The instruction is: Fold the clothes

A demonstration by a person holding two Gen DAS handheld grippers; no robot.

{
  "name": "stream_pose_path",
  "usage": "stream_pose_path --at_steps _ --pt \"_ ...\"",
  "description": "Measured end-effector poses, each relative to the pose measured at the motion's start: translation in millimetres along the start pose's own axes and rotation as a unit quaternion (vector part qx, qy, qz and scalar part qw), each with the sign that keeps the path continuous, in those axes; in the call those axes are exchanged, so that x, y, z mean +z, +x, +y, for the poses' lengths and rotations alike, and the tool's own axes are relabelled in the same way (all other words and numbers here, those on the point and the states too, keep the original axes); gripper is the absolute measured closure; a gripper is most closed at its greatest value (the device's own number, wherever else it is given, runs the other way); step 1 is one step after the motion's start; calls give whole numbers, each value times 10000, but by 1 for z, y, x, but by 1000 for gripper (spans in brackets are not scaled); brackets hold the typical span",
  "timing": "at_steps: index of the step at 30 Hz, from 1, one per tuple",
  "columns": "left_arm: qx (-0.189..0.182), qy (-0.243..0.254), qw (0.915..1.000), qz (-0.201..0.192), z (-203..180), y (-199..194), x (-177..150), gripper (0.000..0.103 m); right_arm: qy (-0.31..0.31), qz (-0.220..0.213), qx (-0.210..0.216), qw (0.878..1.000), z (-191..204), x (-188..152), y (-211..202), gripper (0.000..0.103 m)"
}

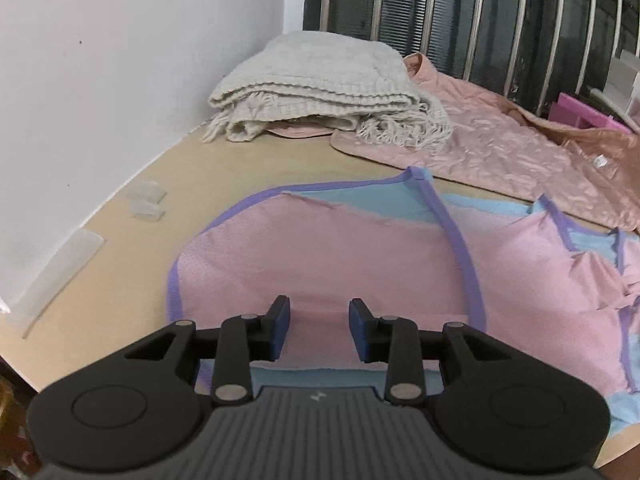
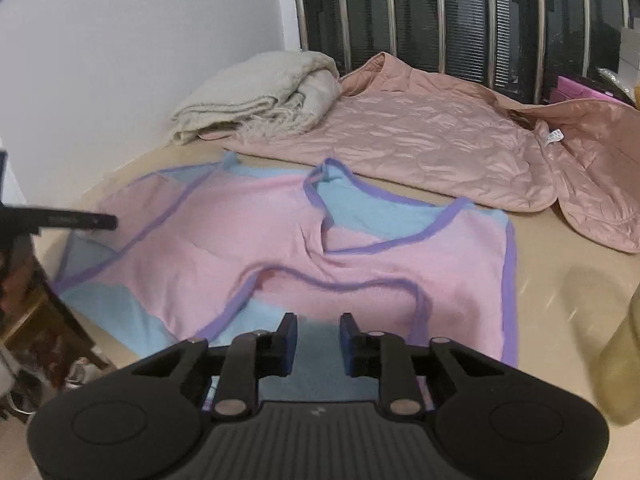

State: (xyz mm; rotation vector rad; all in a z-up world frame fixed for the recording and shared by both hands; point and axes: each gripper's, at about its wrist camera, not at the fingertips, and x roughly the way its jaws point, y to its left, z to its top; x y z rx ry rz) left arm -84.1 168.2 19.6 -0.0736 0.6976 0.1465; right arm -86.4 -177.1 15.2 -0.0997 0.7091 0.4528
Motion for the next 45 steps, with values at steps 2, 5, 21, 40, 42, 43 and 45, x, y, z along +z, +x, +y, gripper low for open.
stream_pose_path --at_steps 2,5,21,40,42,43,45 --pt "86 18 10000 27 0 -2 -1 65 -9 5 -175 9998 0 -6 -4 90" --pt "179 -43 9997 140 1 -4 0 63 104 164 -352 9992 -8 -12 -19 90" --pt "-1535 2168 9632 -418 -226 -46 -22 62 1074 -29 -513 9929 -73 65 61 78" --pt "-2270 1599 9607 -20 -198 -31 -17 88 673 -434 120 9967 -65 50 38 62" --pt "-2142 1626 9632 26 -199 -26 -21 87 311 -342 4 9989 -50 46 45 62" --pt "-2111 1628 9638 38 -199 -25 -22 86 232 -333 -108 9991 -46 44 49 65" --pt "-2139 1633 9631 83 -198 -23 -25 83 83 -318 -297 9990 -38 40 57 78"
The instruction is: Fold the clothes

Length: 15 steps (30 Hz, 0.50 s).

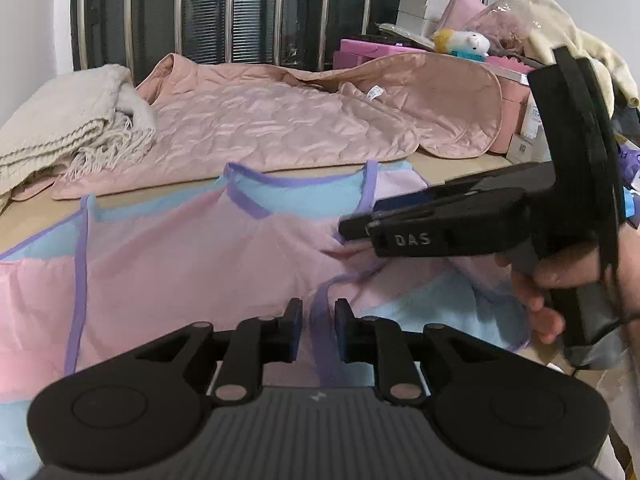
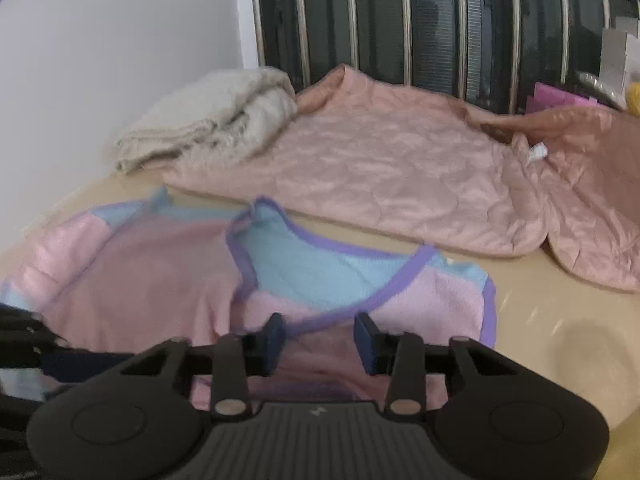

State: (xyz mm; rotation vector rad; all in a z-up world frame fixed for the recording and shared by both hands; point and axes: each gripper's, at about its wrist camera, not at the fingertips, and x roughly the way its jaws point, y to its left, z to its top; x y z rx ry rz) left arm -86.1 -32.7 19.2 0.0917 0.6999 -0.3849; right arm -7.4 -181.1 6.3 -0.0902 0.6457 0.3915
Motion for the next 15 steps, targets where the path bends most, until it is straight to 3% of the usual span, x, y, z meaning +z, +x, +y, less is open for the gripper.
stream_pose_path --at_steps 1,2,5,12,15 --pt "-29 5 10000 3 0 0 -2 81 -43 -9 47 10000 3 -1 -1 94" --pt "-22 14 10000 -21 1 0 -4 80 -71 -16 72 9999 5 -1 -1 102" --pt "-18 11 10000 -62 2 -1 -6 80 19 -29 -73 10000 3 -2 -4 102" --pt "-6 116 9999 -91 4 -1 -7 80 920 -427 -193 9947 -23 1 -17 102" --pt "-18 104 9999 -108 5 -2 -8 80 850 -271 -574 9944 -26 1 -12 101"
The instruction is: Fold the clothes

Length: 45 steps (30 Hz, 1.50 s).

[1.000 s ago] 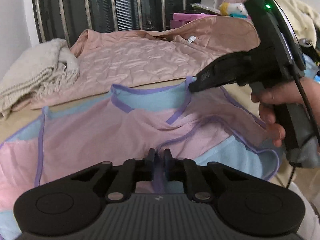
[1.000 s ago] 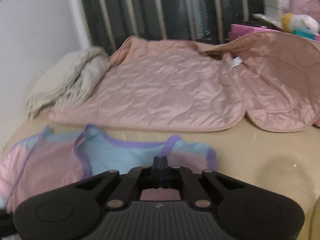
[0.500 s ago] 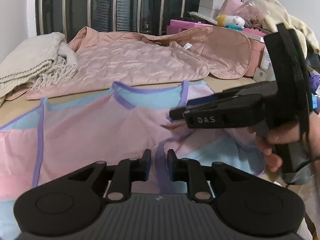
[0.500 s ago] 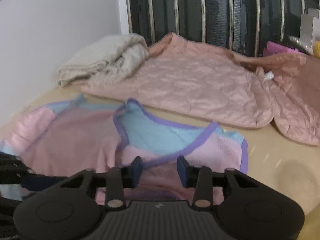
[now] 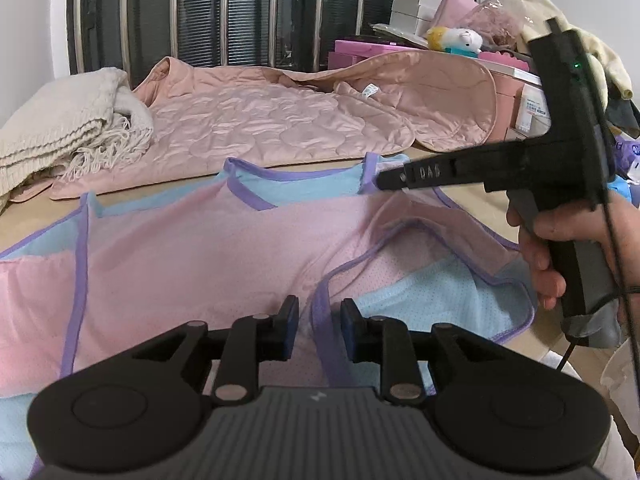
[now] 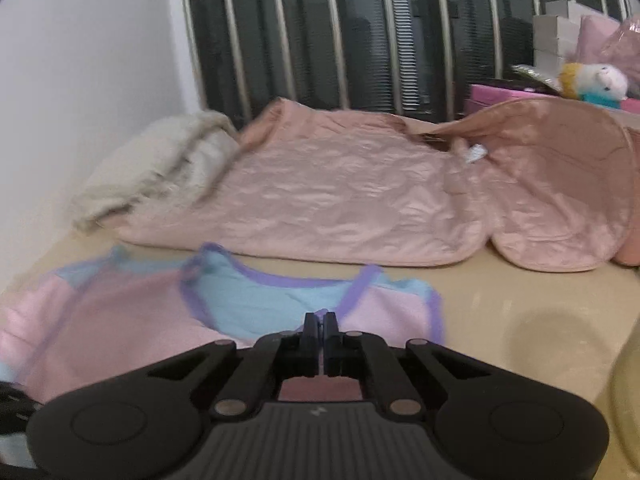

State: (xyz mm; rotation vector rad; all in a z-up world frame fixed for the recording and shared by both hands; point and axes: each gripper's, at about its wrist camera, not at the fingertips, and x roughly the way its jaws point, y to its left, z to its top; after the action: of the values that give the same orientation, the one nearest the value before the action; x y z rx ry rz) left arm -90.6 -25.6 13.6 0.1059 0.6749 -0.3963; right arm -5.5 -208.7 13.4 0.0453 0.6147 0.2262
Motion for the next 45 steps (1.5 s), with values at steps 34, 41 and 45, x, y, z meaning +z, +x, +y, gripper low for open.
stream_pose_path --at_steps 34,41,45 --pt "30 -80 9999 90 -4 1 3 72 -1269 -505 38 9906 26 -44 -60 85" --pt "35 -109 9999 103 -3 1 4 72 -1185 -147 18 9928 23 -39 -35 101" --pt "64 -79 9999 103 -4 1 4 72 -912 -362 155 9951 19 -35 -51 101"
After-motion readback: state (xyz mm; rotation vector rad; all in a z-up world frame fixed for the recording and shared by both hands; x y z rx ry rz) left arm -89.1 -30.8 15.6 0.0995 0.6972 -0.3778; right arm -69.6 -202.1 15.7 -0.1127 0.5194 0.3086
